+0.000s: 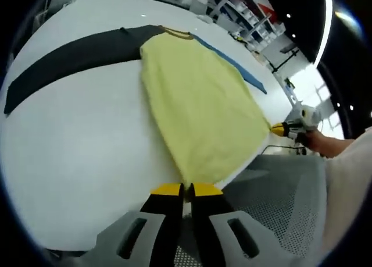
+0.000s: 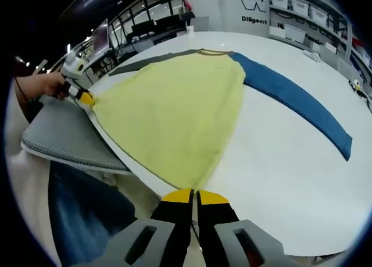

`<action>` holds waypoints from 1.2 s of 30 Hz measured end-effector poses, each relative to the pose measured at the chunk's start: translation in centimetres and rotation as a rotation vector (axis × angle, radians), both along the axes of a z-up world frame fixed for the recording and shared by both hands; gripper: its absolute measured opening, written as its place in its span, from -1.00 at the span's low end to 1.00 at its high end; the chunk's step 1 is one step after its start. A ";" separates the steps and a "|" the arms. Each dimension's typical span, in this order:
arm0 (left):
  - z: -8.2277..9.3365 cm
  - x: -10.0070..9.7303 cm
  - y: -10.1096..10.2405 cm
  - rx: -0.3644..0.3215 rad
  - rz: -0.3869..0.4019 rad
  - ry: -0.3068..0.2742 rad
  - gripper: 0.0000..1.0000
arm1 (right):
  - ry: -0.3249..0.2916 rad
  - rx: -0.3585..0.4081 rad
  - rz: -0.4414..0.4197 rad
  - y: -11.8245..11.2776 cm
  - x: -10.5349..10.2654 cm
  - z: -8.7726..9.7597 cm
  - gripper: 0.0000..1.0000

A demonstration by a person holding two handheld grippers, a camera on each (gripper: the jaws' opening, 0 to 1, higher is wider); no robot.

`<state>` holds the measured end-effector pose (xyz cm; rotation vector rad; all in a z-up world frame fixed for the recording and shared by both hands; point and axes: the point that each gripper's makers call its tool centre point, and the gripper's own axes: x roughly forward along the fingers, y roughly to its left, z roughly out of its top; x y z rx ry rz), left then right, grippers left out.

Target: Fold the garment on the visible template until the final outline fits inside the template.

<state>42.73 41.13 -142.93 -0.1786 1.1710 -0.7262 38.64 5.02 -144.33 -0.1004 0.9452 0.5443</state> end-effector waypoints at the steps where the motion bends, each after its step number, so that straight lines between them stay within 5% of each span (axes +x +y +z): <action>1: -0.1 -0.1 0.0 0.000 0.001 0.005 -0.94 | -0.001 0.002 0.002 0.0 0.0 0.1 -1.00; 10: -0.6 -1.7 -1.3 -0.003 -0.017 0.057 -0.93 | 0.006 0.002 0.007 -0.3 -0.1 0.2 -1.00; 22: -0.4 -1.7 1.6 0.039 0.019 0.042 -0.95 | 0.026 0.012 0.018 0.2 -0.6 -0.2 -1.00; 27: 0.3 -0.5 0.9 0.006 0.033 0.006 -0.79 | 0.074 0.002 0.049 0.1 -1.3 -0.6 -1.00; 36: 1.0 3.5 0.4 0.049 0.019 -0.101 -0.67 | -0.003 -0.014 0.025 -1.1 1.0 0.9 -1.00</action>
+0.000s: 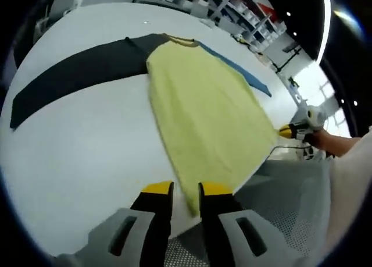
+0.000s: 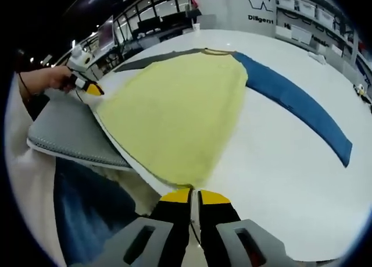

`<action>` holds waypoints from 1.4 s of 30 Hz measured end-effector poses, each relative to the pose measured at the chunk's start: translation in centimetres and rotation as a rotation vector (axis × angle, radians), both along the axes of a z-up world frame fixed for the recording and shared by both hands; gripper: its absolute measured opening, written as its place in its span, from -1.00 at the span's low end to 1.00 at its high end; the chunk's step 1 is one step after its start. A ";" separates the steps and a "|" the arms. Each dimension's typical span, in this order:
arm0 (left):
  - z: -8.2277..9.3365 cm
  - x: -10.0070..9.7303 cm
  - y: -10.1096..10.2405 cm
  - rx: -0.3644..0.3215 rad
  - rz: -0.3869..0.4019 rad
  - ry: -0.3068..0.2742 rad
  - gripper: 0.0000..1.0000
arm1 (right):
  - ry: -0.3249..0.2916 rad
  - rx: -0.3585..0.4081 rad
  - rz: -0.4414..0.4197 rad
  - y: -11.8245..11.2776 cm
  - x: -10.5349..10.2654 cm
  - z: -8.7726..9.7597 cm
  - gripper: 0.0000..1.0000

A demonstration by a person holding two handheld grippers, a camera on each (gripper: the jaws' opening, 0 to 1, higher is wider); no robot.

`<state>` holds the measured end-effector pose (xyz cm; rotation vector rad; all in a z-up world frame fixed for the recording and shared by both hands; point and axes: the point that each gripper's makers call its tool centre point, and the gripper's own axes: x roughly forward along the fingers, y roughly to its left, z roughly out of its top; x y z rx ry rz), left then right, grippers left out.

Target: Fold the garment on the visible template until the final outline fits inside the template.

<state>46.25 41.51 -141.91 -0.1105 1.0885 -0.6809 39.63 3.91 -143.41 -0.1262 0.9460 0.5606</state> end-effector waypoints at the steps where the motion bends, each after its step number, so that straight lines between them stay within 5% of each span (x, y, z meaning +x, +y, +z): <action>1: 0.2 1.1 0.4 0.018 0.010 -0.030 -0.64 | -0.018 0.002 -0.012 -0.3 0.8 0.2 -0.96; 7: 1.2 5.1 1.4 0.061 0.016 -0.108 -0.59 | -0.052 -0.018 -0.055 -2.0 4.2 1.0 -0.93; 18: 2.1 13.4 3.5 0.177 0.014 -0.241 -0.40 | -0.170 -0.056 -0.125 -4.8 13.6 2.8 -0.65; 29: 1.8 20.4 3.7 0.224 0.033 -0.293 -0.05 | -0.209 -0.050 -0.163 -4.6 23.2 2.3 -0.22; 39: 0.3 23.4 1.3 0.233 -0.044 -0.301 0.27 | -0.235 -0.052 -0.148 -3.5 27.8 1.2 0.20; 42: -0.9 23.6 1.6 0.266 -0.006 -0.262 0.37 | -0.223 -0.065 -0.161 -3.9 28.3 0.5 0.35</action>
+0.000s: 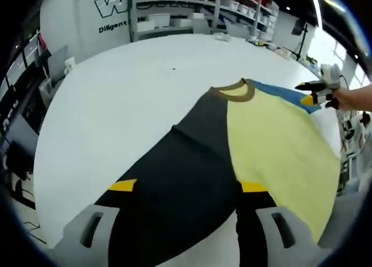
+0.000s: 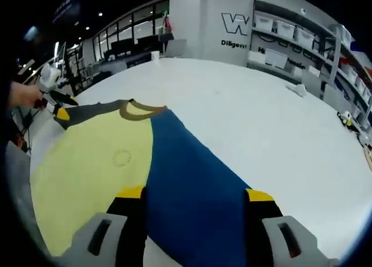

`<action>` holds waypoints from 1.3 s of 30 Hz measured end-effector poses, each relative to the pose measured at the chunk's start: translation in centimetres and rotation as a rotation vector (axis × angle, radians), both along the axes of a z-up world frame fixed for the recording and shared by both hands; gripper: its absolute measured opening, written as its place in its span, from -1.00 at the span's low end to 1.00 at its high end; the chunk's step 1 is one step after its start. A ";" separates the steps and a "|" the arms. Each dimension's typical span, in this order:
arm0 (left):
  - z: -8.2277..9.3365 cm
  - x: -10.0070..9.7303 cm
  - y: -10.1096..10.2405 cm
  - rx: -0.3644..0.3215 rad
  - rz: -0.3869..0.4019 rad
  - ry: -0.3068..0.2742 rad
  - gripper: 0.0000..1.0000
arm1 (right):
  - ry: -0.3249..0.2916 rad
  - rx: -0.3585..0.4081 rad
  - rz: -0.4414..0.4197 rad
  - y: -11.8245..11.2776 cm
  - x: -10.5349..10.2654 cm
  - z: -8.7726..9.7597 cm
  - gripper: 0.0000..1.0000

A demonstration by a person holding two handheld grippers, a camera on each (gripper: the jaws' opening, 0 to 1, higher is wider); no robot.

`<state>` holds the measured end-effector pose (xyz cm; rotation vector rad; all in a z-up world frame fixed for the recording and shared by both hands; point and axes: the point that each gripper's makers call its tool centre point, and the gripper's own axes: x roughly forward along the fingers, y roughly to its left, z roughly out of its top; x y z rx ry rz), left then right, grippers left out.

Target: Fold the garment on the visible template until the final outline fits inside the template.

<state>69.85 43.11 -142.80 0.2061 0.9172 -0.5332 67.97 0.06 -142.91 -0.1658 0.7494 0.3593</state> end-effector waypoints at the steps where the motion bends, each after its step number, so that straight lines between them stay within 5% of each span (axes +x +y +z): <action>1: -0.3 0.0 -0.1 -0.003 0.009 0.009 0.42 | 0.004 -0.003 -0.006 -0.1 0.1 -0.2 0.41; 6: -2.2 -0.8 1.4 0.056 0.113 0.058 0.62 | 0.062 -0.024 -0.057 -1.1 -0.8 -2.0 0.51; 7: -1.8 0.3 1.9 0.058 0.129 -0.025 0.60 | 0.114 -0.034 -0.082 -1.7 -1.7 -2.9 0.53; 8: -2.0 -0.5 2.1 0.066 0.118 0.015 0.56 | 0.001 0.044 -0.116 -1.4 -0.2 -1.3 0.54; 9: -1.9 -0.5 2.2 0.049 0.144 0.013 0.54 | 0.038 0.000 -0.095 -2.0 -1.2 -1.4 0.52; 20: -1.4 -1.2 4.8 -0.023 0.315 0.000 0.50 | 0.003 0.017 -0.188 -3.1 -0.9 -1.6 0.40; 24: -1.2 -1.7 4.4 -0.047 0.313 0.031 0.58 | 0.025 0.071 -0.207 -2.7 -0.5 -1.6 0.51; 26: -0.9 -1.6 4.3 -0.038 0.296 0.032 0.49 | 0.091 0.032 -0.192 -2.8 -1.1 -1.9 0.53; 29: 0.0 -0.6 3.8 -0.044 0.269 -0.001 0.41 | 0.024 0.074 -0.186 -2.0 0.4 -0.5 0.33; 32: 1.1 0.9 1.9 -0.057 0.210 -0.035 0.39 | -0.030 0.094 -0.105 0.4 2.3 0.6 0.35; 39: 1.1 2.4 -3.2 -0.078 0.093 -0.039 0.44 | -0.059 0.103 0.094 6.9 4.6 1.1 0.32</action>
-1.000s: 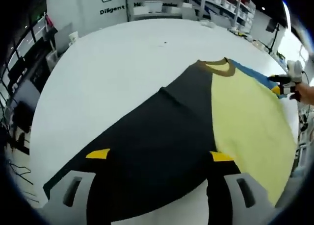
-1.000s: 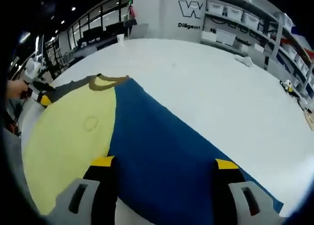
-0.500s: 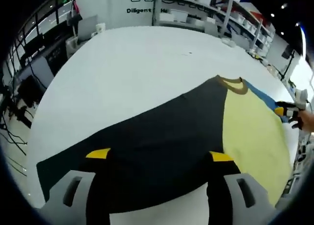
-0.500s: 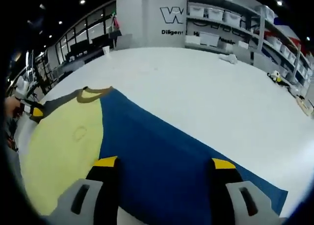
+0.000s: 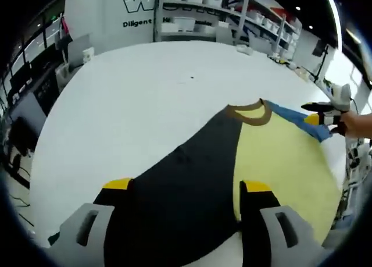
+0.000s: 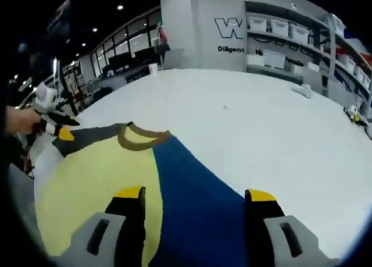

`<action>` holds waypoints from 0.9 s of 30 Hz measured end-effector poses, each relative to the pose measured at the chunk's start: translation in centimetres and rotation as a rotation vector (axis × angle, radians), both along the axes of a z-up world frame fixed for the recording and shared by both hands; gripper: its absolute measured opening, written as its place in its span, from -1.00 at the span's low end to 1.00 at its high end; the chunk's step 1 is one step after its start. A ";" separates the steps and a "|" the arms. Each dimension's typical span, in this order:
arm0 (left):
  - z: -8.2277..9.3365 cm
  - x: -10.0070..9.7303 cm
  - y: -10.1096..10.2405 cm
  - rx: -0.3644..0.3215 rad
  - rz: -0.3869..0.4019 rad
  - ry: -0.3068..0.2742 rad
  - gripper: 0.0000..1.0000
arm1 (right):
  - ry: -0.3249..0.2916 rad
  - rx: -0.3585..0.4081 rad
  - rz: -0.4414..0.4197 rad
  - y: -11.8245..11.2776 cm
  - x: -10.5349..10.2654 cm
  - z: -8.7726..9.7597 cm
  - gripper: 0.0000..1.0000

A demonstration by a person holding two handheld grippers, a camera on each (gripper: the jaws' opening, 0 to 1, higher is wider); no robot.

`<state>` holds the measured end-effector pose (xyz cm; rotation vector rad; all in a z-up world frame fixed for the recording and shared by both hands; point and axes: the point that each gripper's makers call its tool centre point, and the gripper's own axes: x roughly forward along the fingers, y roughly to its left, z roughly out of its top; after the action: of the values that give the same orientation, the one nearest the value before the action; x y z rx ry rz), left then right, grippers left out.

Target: Fold the garment on the visible template until the final outline fits inside the template.

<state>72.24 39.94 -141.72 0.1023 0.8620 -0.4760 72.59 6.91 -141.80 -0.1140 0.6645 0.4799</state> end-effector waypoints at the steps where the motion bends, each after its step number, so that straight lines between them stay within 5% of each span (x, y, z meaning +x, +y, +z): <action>1: -0.1 0.1 -0.5 0.005 -0.021 -0.004 0.45 | 0.001 -0.007 0.034 0.8 0.0 -0.1 0.35; 4: -0.4 -0.4 -3.1 0.027 -0.125 -0.019 0.50 | 0.011 -0.043 0.156 3.7 -0.3 -0.9 0.46; 9: -1.8 -1.3 -5.2 0.053 -0.214 0.003 0.70 | 0.030 -0.065 0.238 5.7 -0.8 -2.2 0.61; 13: -3.4 -1.9 -4.9 0.085 -0.216 0.054 0.87 | 0.075 -0.075 0.236 5.6 -1.1 -3.6 0.82; 27: -3.5 -0.2 -4.7 0.084 -0.174 -0.026 0.99 | 0.017 -0.077 0.264 5.4 0.7 -3.1 1.00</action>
<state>72.05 35.23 -145.19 0.2616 0.8513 -0.6005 73.32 12.30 -144.90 -0.2730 0.6878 0.7093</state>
